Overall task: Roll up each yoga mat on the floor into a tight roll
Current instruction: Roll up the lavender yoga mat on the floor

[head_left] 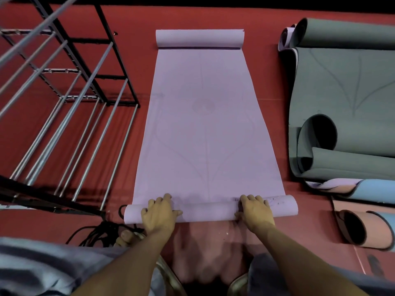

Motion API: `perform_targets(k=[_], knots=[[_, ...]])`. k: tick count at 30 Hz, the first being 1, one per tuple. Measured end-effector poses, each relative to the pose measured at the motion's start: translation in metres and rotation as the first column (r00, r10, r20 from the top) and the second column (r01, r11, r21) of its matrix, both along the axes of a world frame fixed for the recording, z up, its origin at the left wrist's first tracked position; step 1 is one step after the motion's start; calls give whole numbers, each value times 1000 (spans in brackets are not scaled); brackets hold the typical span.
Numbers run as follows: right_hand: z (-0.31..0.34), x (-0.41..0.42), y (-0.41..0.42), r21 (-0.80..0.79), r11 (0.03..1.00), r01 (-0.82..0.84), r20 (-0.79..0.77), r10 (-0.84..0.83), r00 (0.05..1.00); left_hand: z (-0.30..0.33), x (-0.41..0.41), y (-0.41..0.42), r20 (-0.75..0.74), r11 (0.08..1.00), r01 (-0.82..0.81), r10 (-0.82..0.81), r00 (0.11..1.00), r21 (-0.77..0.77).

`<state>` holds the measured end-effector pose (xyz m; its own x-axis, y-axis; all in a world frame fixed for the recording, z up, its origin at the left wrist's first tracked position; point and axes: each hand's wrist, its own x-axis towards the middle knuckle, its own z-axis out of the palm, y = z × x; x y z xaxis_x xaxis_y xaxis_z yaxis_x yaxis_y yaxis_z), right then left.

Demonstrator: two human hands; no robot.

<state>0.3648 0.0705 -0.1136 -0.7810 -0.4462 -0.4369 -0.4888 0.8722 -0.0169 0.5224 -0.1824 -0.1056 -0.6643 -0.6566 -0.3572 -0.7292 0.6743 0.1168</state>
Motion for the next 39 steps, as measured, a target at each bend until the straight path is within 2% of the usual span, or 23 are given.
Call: perform_targets(k=[2,4,6,10,14,18,23,26,32,35,39], knots=[[0,-2,-3,15,1000,13,25,-13,1000,-1,5,3,-60,1000,-19,18,998,-17],[-1,-4,-5,20,1000,22,38,-23,999,-8,13,7,-141,1000,30,-30,990,-1],[-1,-7,-7,22,999,30,54,-31,998,-17,21,6,-158,996,94,-94,983,-6],[2,-17,-15,4,992,123,113,-123,986,-19,17,-2,-54,980,200,-199,978,2],[7,-21,-18,46,984,173,118,-177,977,-16,5,-13,-11,984,177,-177,984,27],[15,-31,-9,47,994,98,203,-106,974,-14,-5,-22,29,978,206,-207,978,41],[19,-39,-15,69,997,46,171,-57,984,-6,-28,-36,104,967,234,-244,964,96],[23,-52,-20,88,996,7,221,-27,975,1,-41,-52,142,950,282,-300,943,135],[16,-69,-20,37,999,19,225,-27,974,-12,-33,-56,26,954,295,-297,955,43],[14,-75,-23,12,999,40,216,-42,975,-14,-34,-60,-56,968,235,-231,971,91],[14,-83,-28,12,998,60,225,-61,972,-11,-33,-60,-84,958,249,-239,967,143]])
